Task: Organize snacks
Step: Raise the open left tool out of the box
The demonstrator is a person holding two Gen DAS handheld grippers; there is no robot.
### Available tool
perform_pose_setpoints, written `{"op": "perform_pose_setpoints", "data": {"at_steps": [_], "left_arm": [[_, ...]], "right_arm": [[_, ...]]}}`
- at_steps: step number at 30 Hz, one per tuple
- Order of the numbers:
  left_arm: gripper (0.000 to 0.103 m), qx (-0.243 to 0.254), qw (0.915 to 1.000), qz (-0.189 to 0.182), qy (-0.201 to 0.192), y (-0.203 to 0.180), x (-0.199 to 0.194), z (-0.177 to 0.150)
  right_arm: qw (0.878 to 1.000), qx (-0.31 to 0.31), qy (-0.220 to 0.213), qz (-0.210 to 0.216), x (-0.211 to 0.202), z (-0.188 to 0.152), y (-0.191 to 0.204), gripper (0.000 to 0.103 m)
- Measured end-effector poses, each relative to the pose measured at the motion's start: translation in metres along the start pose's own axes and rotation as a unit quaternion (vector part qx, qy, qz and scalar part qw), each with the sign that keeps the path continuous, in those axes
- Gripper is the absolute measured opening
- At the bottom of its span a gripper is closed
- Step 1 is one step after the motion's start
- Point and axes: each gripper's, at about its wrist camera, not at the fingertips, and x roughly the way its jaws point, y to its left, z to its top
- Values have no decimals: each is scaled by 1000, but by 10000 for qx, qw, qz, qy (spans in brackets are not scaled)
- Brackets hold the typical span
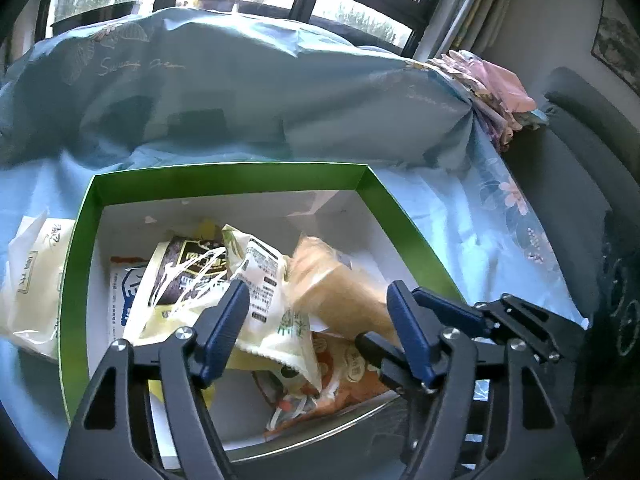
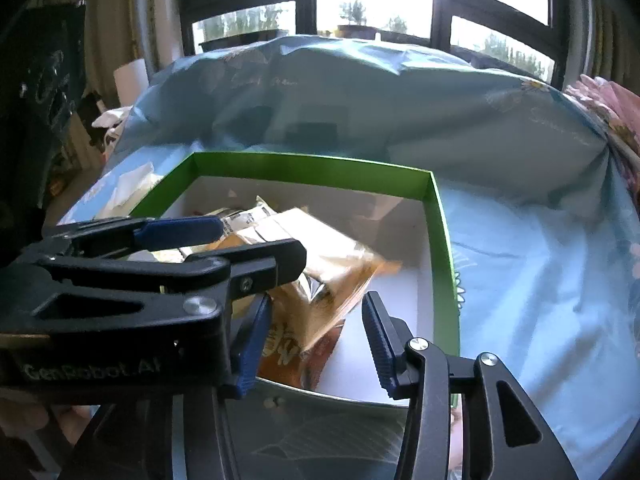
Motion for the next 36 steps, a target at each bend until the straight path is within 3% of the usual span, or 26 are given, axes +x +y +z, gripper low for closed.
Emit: {"op": "perform_pose_setpoints", "data": {"at_steps": [12,17,19,25,27,28,36], "left_arm": [[86,52,9996,215,-162,-2,-15,1],[86,152,9989,349,-262,-5,-26,1],[86,190,9986,399,-287,-7,-30,2],[87,302,9971,607,-334,-13,-42,-1],[101,327,9965,679,-352,-15,-47,-2],[103,335,9962,709,-380,-16,-49,-3],[103,243,9955,803,-435,-19,-71,-14]], "right_arm": [[9995,218,-197,-72,-17,-1,-6,49],[9986,414,-342,20,-33,-4,-11,51],[9982,453,-390,33,-38,-5,-11,57],[9974,474,-530,144,-52,-8,-8,57],[9970,502,-552,205,-56,-11,-7,58],[9968,525,-557,239,-58,-13,-7,60],[9948,689,-536,524,-69,-27,-5,63]]}}
